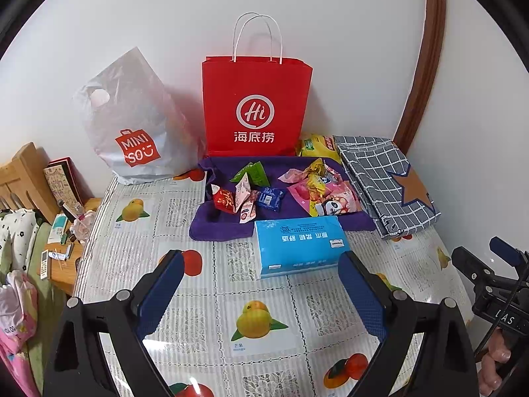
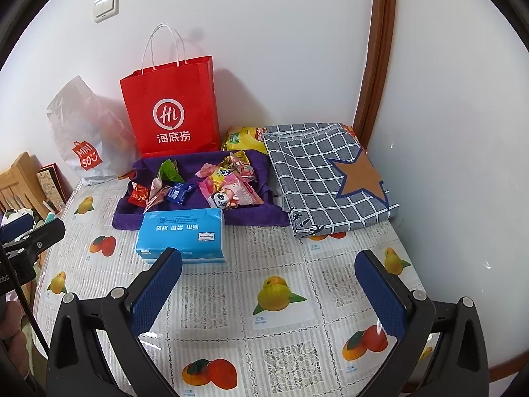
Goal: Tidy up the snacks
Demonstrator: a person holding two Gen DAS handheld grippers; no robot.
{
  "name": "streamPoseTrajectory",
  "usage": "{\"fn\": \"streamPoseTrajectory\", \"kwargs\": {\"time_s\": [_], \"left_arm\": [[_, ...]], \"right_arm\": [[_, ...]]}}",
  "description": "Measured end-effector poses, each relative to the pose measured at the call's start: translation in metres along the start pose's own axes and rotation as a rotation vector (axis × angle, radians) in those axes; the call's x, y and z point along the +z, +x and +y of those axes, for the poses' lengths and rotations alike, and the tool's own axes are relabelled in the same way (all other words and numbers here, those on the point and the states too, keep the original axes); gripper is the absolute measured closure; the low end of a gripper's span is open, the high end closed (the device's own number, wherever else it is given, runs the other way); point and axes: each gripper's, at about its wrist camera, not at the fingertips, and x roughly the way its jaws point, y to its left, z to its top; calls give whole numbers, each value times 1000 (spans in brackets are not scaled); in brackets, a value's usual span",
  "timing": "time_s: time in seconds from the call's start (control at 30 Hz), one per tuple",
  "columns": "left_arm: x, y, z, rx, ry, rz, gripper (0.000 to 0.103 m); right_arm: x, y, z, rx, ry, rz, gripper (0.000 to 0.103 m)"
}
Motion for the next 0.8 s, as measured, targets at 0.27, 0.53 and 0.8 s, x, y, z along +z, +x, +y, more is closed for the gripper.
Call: {"fn": "streamPoseTrajectory", "kwargs": {"time_s": [0.27,0.53,0.8], "left_arm": [[1,0,-4,0,-3,-5,8],[1,-1,-3,-2,-1,-4,8],[3,-1,-2,2,-9,-2,8]], "right_arm": [[0,-1,0,-1,1,-1,0],[1,0,-4,-1,-2,0,0],[1,0,-1,4,-7,3,0]]}}
